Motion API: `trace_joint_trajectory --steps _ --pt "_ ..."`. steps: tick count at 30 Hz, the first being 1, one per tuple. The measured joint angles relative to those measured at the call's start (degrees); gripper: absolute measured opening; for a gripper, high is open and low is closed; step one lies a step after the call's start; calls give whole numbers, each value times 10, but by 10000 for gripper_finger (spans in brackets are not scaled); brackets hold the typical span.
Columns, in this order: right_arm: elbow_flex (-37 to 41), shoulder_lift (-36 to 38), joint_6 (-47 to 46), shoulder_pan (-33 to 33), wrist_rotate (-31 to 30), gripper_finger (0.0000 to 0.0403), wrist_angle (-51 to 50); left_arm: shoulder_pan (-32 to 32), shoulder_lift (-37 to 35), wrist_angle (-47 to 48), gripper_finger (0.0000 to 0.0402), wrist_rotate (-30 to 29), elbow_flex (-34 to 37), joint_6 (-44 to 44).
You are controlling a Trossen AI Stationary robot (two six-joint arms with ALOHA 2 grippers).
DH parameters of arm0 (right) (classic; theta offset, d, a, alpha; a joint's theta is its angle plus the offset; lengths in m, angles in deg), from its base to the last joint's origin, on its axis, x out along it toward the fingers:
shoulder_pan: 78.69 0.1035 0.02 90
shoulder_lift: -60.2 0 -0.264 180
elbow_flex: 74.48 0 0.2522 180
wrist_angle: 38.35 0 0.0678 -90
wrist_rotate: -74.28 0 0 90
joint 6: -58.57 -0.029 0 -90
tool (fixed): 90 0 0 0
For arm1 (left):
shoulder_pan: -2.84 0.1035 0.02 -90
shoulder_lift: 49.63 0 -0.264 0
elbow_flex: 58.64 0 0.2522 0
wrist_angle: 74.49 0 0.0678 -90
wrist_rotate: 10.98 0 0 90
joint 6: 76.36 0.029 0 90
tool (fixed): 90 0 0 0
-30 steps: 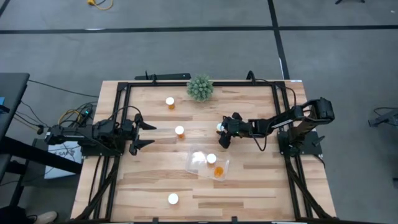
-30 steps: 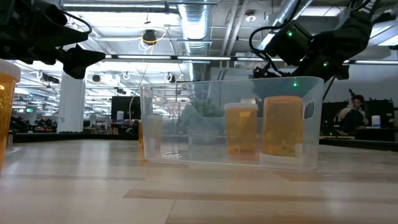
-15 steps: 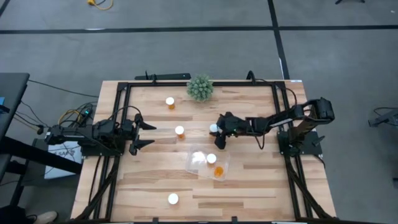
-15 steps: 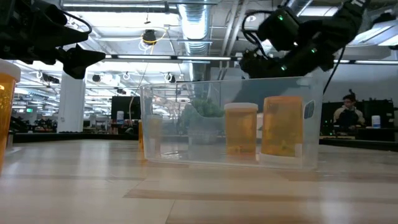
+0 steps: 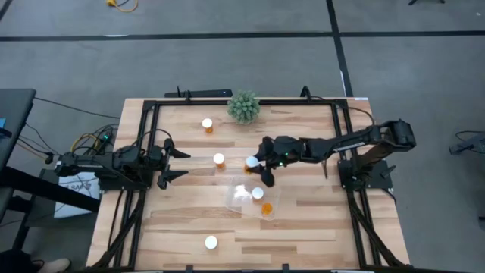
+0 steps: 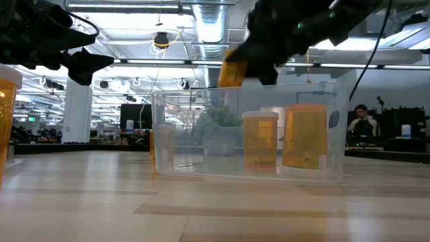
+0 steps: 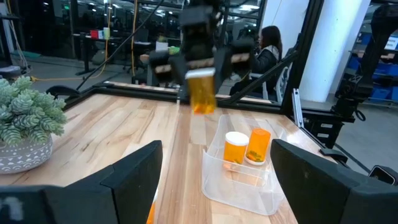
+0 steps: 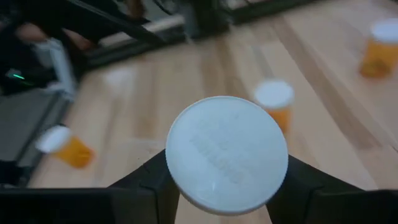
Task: Pick and place pill bottles into a basket
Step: Put the orange pill bottle into the transparent bin
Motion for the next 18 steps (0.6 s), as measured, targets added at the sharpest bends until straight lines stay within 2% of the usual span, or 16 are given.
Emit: trace_joint_trajectory --steps 4,8,12,18 --pt "-7 35 0 25 10 159 -8 0 0 0 290 0 0 -2" --pt "-11 51 -4 55 10 163 -29 0 0 0 290 0 0 0" --pt "-11 46 -9 85 7 171 -24 0 0 0 290 0 0 -1" --pt "-12 26 -15 100 -1 161 -3 0 0 0 290 0 0 -1"
